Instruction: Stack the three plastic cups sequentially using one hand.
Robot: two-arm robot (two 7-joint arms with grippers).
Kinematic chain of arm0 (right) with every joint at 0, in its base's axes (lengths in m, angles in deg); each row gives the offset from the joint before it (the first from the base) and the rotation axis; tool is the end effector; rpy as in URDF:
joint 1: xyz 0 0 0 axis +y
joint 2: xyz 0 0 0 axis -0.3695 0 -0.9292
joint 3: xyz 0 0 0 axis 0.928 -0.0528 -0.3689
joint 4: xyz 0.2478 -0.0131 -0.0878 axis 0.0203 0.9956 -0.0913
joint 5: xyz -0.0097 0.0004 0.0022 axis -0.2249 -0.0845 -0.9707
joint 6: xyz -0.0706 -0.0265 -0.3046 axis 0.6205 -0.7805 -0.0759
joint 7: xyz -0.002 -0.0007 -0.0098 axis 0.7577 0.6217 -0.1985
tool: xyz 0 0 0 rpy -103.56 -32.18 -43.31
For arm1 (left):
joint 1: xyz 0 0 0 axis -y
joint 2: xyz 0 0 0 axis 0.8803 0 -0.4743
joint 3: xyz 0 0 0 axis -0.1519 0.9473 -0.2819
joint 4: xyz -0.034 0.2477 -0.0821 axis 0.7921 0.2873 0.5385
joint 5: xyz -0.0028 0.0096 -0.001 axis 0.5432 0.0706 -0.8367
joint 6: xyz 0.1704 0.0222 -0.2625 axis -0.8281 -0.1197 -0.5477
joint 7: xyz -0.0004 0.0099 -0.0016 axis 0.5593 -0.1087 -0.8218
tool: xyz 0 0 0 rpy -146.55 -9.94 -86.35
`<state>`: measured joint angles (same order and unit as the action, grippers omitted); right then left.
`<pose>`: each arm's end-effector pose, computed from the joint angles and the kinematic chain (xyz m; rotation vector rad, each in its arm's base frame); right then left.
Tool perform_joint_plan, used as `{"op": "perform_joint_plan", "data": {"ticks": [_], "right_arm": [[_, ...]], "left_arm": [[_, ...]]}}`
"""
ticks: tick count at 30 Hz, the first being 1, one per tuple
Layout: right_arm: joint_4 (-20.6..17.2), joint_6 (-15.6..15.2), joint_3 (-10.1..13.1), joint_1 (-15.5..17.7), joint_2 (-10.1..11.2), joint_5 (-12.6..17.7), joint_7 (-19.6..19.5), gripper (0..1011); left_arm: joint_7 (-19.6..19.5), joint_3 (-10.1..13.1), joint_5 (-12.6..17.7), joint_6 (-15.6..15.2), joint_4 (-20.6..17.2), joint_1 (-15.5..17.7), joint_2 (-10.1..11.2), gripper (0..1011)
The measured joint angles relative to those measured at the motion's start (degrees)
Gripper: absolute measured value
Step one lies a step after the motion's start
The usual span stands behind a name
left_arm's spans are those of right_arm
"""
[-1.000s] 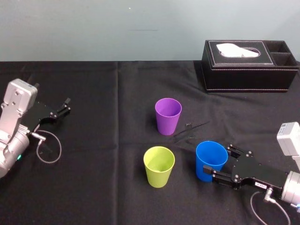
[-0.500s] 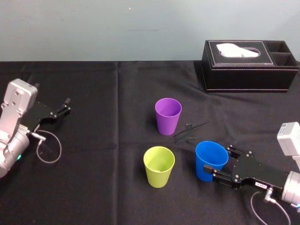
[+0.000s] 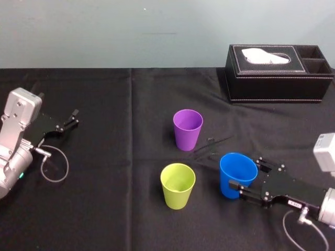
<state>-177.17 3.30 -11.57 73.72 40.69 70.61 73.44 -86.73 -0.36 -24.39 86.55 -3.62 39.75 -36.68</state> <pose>0.2966 -0.0986 -0.2644 -0.2203 -0.0098 -0.6313 0.3584 0.0660 -0.2815 0.3044 -0.2852 1.2478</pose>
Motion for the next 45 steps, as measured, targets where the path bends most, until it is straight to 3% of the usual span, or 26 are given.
{"op": "perform_joint_plan", "data": {"ticks": [8,11,16,24,32,45], "right_arm": [[-5.58,-3.86,3.10,0.55,1.91,6.61,1.03,728],[-7.26,-5.91,3.82,-1.09,2.47,9.14,1.07,728],[-7.93,-7.70,3.53,-3.71,2.47,10.50,0.65,728],[-6.46,-11.55,-0.47,-12.31,0.79,10.73,0.00,728],[-2.84,-14.07,-5.89,-20.09,-2.20,8.41,-1.16,728],[4.11,-16.56,-12.06,-28.73,-6.65,5.03,-2.35,728]], "left_arm": [[0.00,0.00,0.00,0.00,0.00,0.00,0.00,1011],[0.00,0.00,-0.01,0.00,0.00,0.00,0.00,1011],[0.00,0.00,0.00,0.00,0.00,0.00,0.00,1011],[-0.01,0.00,0.00,0.00,0.00,0.00,0.00,1011],[0.00,0.00,0.00,0.00,0.00,0.00,0.00,1011],[0.00,0.00,0.00,0.00,0.00,0.00,0.00,1011]]}}
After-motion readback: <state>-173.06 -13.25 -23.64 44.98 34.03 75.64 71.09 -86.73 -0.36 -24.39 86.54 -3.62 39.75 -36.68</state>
